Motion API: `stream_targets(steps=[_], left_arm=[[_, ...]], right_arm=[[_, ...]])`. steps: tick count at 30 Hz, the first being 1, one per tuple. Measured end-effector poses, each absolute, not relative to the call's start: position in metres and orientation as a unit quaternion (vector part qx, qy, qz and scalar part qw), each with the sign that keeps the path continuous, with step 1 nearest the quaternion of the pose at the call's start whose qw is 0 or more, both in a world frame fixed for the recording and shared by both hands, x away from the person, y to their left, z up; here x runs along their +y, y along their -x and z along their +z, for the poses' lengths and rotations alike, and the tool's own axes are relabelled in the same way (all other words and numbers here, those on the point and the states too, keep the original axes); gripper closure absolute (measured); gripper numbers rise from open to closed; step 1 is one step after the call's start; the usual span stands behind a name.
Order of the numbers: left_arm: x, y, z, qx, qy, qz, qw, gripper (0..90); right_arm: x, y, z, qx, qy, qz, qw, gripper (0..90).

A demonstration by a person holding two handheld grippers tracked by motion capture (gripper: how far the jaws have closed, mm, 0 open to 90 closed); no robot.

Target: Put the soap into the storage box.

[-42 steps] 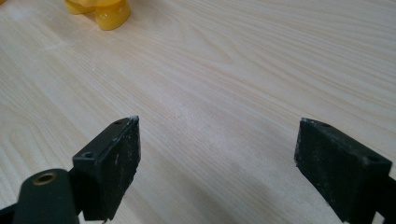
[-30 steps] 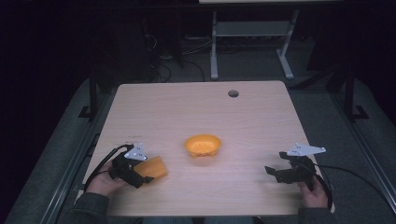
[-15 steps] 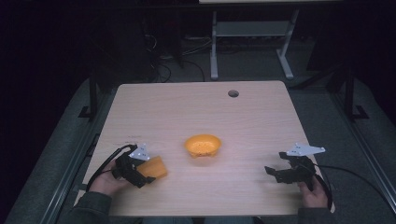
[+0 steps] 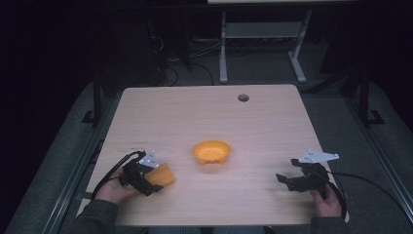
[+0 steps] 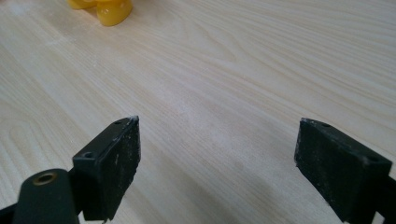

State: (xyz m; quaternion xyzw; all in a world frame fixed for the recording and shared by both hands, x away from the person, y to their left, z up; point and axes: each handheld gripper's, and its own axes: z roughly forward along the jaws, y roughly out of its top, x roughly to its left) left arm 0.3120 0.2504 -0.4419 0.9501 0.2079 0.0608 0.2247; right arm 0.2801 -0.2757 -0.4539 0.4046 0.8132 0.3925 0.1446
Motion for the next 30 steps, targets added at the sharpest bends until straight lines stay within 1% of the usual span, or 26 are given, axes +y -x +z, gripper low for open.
stream_targets(steps=[9, 30], left_arm=[[0.2493, -0.3134, -0.4454, 0.208, -0.953, 0.058, 0.213, 17.1], [0.2477, -0.3157, -0.4484, 0.212, -0.953, 0.043, 0.21, 19.8]], right_arm=[[-0.2754, -0.2802, -0.4541, 0.814, -0.404, 0.392, 0.144, 13.9], [-0.2752, -0.28, -0.4541, 0.814, -0.404, 0.392, 0.144, 13.9]])
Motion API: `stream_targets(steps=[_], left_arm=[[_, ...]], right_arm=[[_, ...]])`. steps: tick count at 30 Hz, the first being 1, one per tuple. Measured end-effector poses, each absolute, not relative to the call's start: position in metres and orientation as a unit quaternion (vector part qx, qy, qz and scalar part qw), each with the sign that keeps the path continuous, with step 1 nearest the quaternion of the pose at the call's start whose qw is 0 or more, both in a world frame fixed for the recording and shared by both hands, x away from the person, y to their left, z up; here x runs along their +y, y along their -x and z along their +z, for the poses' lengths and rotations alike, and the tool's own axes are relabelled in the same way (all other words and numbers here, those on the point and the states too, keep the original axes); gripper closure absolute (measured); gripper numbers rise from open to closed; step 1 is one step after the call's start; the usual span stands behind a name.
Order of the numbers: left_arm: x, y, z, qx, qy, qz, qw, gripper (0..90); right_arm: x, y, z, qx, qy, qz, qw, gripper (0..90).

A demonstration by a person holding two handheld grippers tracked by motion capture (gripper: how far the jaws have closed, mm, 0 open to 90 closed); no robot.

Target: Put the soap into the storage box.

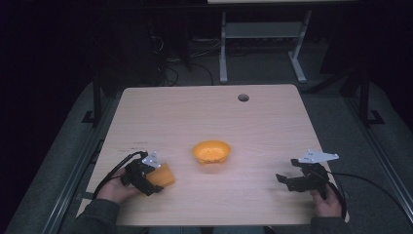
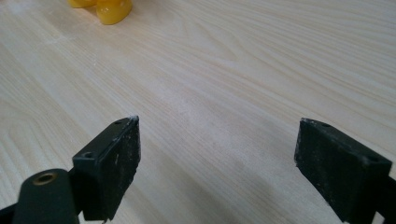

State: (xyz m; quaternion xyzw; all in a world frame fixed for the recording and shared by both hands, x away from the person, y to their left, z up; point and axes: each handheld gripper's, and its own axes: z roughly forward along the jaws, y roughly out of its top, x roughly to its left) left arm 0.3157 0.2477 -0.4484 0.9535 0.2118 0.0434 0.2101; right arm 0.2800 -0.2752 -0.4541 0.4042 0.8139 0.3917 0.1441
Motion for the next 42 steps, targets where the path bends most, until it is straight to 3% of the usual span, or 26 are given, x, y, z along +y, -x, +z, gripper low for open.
stream_targets(steps=[42], left_arm=[[0.241, -0.308, -0.432, 0.193, -0.951, 0.061, 0.234, 20.8]], right_arm=[[-0.277, -0.279, -0.453, 0.809, -0.407, 0.397, 0.147, 13.9]])
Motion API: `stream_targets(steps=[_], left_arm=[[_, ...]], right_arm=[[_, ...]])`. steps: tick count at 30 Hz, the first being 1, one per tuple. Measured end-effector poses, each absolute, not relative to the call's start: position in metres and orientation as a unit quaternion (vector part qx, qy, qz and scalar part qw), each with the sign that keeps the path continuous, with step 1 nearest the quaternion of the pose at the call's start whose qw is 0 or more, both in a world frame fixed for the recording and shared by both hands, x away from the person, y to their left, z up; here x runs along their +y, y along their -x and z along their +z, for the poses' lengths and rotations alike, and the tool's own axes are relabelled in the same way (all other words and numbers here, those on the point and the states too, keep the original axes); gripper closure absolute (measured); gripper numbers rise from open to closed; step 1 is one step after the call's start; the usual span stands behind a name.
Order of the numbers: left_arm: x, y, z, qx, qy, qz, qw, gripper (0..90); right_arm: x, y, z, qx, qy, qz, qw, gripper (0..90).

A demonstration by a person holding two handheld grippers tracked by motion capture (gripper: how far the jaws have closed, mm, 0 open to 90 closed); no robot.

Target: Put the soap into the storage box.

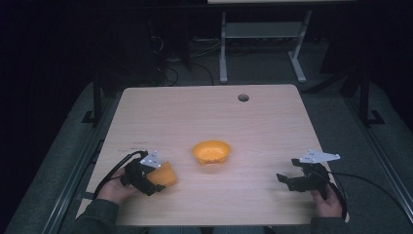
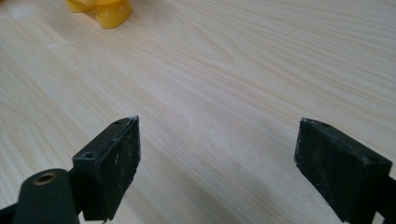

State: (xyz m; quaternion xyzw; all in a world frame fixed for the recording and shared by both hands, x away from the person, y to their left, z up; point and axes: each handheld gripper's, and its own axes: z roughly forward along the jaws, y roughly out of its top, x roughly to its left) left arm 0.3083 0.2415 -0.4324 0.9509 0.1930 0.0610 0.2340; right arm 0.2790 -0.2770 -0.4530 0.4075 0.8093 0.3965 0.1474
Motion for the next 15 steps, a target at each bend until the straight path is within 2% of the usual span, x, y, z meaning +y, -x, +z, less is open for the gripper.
stream_targets(steps=[15], left_arm=[[0.233, -0.318, -0.42, 0.187, -0.951, 0.063, 0.236, 20.8]], right_arm=[[-0.279, -0.277, -0.453, 0.803, -0.412, 0.405, 0.147, 13.9]])
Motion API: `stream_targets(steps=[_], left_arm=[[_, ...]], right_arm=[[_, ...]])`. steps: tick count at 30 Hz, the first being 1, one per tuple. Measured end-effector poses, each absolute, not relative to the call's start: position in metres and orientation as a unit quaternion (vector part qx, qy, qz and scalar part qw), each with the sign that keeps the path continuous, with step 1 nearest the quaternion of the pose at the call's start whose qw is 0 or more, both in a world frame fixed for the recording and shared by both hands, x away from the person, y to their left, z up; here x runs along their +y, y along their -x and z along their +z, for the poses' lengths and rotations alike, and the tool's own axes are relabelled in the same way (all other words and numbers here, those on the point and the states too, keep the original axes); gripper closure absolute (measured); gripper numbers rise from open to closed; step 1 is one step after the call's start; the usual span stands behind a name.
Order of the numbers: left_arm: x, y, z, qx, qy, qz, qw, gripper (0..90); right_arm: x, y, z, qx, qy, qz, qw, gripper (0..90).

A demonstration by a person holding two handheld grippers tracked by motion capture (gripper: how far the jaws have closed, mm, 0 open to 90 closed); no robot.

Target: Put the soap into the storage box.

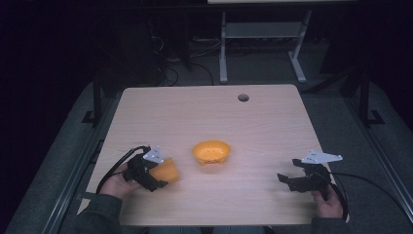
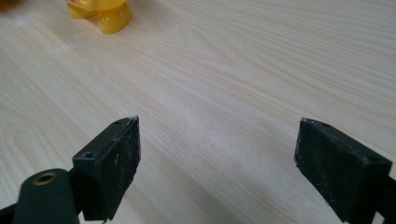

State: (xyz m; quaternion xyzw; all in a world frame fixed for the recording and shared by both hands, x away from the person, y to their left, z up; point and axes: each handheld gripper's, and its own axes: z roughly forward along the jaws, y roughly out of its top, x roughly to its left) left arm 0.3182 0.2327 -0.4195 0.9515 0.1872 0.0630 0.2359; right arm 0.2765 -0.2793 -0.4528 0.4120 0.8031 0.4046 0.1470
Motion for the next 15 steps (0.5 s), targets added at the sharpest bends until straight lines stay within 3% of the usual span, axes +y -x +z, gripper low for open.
stream_targets(steps=[15], left_arm=[[0.226, -0.324, -0.401, 0.182, -0.951, 0.068, 0.241, 20.8]], right_arm=[[-0.281, -0.275, -0.451, 0.795, -0.419, 0.412, 0.153, 14.0]])
